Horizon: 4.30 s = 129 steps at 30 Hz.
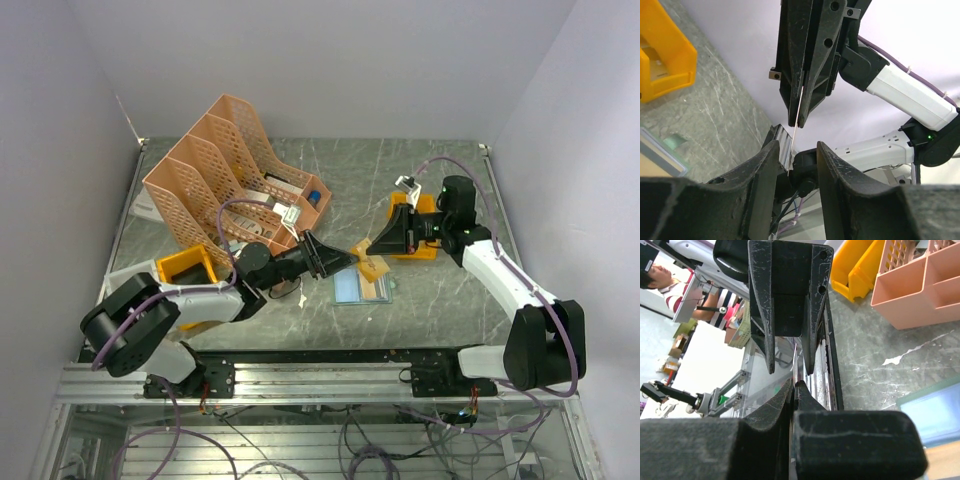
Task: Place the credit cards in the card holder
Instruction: Insert the credit card into the card holder.
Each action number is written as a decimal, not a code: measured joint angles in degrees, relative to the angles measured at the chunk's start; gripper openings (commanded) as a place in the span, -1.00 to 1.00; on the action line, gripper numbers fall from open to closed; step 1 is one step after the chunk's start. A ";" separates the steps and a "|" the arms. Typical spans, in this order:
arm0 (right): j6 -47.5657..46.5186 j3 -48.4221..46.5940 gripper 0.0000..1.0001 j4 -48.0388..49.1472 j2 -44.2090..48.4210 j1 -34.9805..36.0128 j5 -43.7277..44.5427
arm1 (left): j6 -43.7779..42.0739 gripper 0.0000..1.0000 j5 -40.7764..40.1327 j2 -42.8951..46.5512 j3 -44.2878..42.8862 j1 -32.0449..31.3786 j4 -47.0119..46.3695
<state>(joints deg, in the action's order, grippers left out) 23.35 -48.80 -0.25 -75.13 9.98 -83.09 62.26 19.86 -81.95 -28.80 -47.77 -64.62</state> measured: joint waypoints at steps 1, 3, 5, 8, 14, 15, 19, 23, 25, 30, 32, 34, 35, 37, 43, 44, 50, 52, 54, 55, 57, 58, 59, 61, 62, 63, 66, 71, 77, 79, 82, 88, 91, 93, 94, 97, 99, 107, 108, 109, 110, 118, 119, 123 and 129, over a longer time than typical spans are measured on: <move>-0.04 0.07 -1.00 -0.04 -0.02 0.17 -0.04 | 0.13 -0.11 0.17 -0.09 -0.09 0.00 -0.28; -0.20 0.09 -1.00 -0.07 -0.02 0.52 -0.09 | 0.17 -0.15 0.55 -0.35 -0.52 0.00 -0.33; -0.46 0.09 -1.00 -0.22 -0.02 0.83 -0.11 | 0.17 -0.19 0.94 -0.66 -1.05 0.00 -0.31; -1.25 0.09 -1.00 -0.59 -0.28 1.16 -0.13 | 0.13 -0.28 1.46 -1.01 -1.84 0.00 -0.24; -2.49 0.07 -1.00 -1.99 -0.76 1.46 -0.55 | -0.28 -0.36 2.78 -1.70 -2.29 0.07 0.24; -2.67 0.07 -1.00 -2.12 -0.76 1.51 -0.55 | -0.35 -0.35 3.06 -1.75 -2.34 0.07 0.31; -3.61 0.02 -1.00 -3.15 -0.76 1.66 -0.63 | -1.09 -0.35 4.02 -1.73 -2.34 0.07 1.16; -4.81 -0.17 -1.00 -4.20 -0.76 1.66 -0.74 | -2.58 -0.36 4.79 -1.14 -2.34 0.07 3.96; -5.16 -0.17 -1.00 -4.42 -0.76 1.66 -0.76 | -3.52 -0.37 5.05 -0.57 -2.34 0.11 5.49; -6.43 -0.39 -1.00 -5.22 -0.76 1.73 -0.92 | -5.35 -0.38 5.90 0.76 -2.75 0.39 9.14; -6.97 -0.57 -1.00 -5.64 -0.76 1.84 -0.98 | -5.81 -0.38 6.14 1.07 -3.06 0.55 10.23; -7.45 -0.72 -1.00 -5.99 -0.76 2.01 -1.03 | -6.14 -0.38 6.40 1.09 -3.52 0.70 10.80; -7.69 -0.74 -1.00 -6.19 -0.76 2.10 -1.11 | -6.23 -0.38 6.51 1.09 -3.72 0.76 10.97; -8.00 -0.76 -1.00 -6.64 -0.76 2.29 -1.16 | -6.34 -0.38 6.86 1.09 -3.93 0.85 10.99; -8.83 -0.76 -1.00 -7.02 -0.76 2.54 -1.18 | -6.34 -0.86 7.69 1.07 -4.52 0.87 10.93; -9.05 -0.81 -0.93 -7.17 -0.76 2.56 -1.16 | -6.43 -0.86 7.98 1.07 -4.55 0.90 10.88; -13.42 -2.29 -0.09 -11.54 -0.79 2.62 -0.44 | -7.32 -0.86 9.16 1.07 -4.57 1.44 11.17; -19.30 -5.25 -0.02 -17.14 -1.20 2.60 1.44 | -8.24 -0.86 9.75 1.07 -4.57 2.12 11.80; -27.43 -10.34 0.01 -24.30 -1.92 2.38 5.42 | -9.77 -0.86 10.58 1.07 -4.57 3.02 13.44; -31.34 -12.61 0.01 -27.21 -2.05 2.14 7.69 | -10.75 -0.86 11.23 1.07 -4.57 3.54 14.75; -37.40 -14.82 -0.02 -30.73 -1.66 1.03 12.09 | -12.72 -0.86 12.50 1.07 -4.59 4.48 17.66; -39.45 -14.80 -0.09 -31.50 -1.27 0.35 14.25 | -13.79 -0.86 13.11 1.07 -4.70 4.85 19.45; -41.75 -14.10 -0.27 -32.04 -0.66 -0.52 17.03 | -14.95 -0.86 13.86 1.01 -5.03 5.25 21.77; -46.60 -10.23 -0.78 -32.02 0.98 -1.90 23.80 | -16.87 -0.86 14.78 0.55 -5.86 5.73 25.11; -49.07 -7.80 -0.97 -31.76 1.75 -2.19 26.75 | -17.73 -0.86 15.15 0.24 -6.34 5.90 26.56; -51.82 -5.07 -1.00 -31.74 2.36 -2.25 29.64 | -18.32 -0.86 15.37 -0.13 -6.60 6.01 27.47; -59.54 1.31 -1.00 -32.24 2.84 -1.81 35.23 | -19.43 -0.86 16.06 -2.36 -7.54 6.45 29.42; -69.55 6.12 -1.00 -32.22 2.97 1.77 39.17 | -19.65 -0.86 16.94 -8.76 -9.29 7.21 31.54; -70.34 5.31 -1.00 -29.68 -1.33 4.15 41.51 | -20.39 -0.86 17.05 -13.66 -12.22 7.61 35.82; -69.79 5.33 -1.00 -29.16 -2.47 4.35 42.73 | -20.65 -0.86 17.05 -14.99 -13.60 7.63 36.81; -68.76 5.49 -1.00 -27.89 -2.80 4.96 44.41 | -20.98 -0.86 17.03 -16.37 -14.95 7.63 38.01; -67.67 5.51 -1.00 -26.56 -5.60 7.28 48.04 | -21.22 -0.86 16.55 -18.69 -16.48 7.63 39.58; -67.21 5.51 -1.00 -26.60 -7.15 7.69 49.59 | -20.76 -0.86 16.44 -19.71 -16.48 7.63 39.50; -67.04 5.51 -1.00 -26.60 -7.63 7.91 50.60 | -20.33 -0.86 16.39 -20.39 -16.48 7.63 39.23; -66.99 5.51 -1.00 -26.58 -7.63 7.98 50.99 | -20.17 -0.86 16.39 -20.61 -16.48 7.63 39.19; -66.95 5.51 -1.00 -26.60 -7.63 8.15 51.84 | -19.54 -0.86 16.41 -21.16 -16.48 7.63 38.47; -66.95 5.51 -1.00 -26.60 -7.67 8.15 52.19 | -18.93 -0.86 16.44 -21.51 -16.48 7.63 37.66; -66.95 5.51 -1.00 -26.77 -8.28 8.15 52.94 | -17.38 -0.86 16.44 -23.43 -16.48 7.63 34.99; -66.95 5.51 -1.00 -26.86 -8.28 8.15 52.96 | -17.20 -0.86 16.46 -23.76 -16.48 7.63 34.75; -66.95 5.51 -1.00 -26.91 -8.28 8.15 52.96 | -16.96 -0.86 16.46 -24.00 -16.48 7.63 34.64; -66.95 5.51 -1.00 -26.93 -8.28 8.17 52.96 | -16.81 -0.86 16.46 -24.15 -16.48 7.63 34.53; -66.95 5.51 -1.00 -27.08 -8.28 8.48 53.07 | -16.35 -0.86 16.46 -24.68 -16.59 7.63 34.10; -66.95 5.51 -1.00 -27.08 -8.28 8.48 53.09 | -16.37 -0.86 16.44 -24.70 -16.68 7.63 34.21; -66.95 5.51 -1.00 -27.08 -8.37 8.48 53.13 | -16.52 -0.86 16.41 -25.03 -17.73 7.63 35.43; -66.97 5.51 -1.00 -27.15 -8.39 8.48 53.18 | -17.25 -0.86 16.09 -26.21 -19.76 7.63 39.19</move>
<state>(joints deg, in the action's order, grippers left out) -43.62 -43.29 -27.40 -83.53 18.46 -29.91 45.01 35.94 -108.16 -48.56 -40.14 -25.43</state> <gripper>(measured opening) 0.006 0.078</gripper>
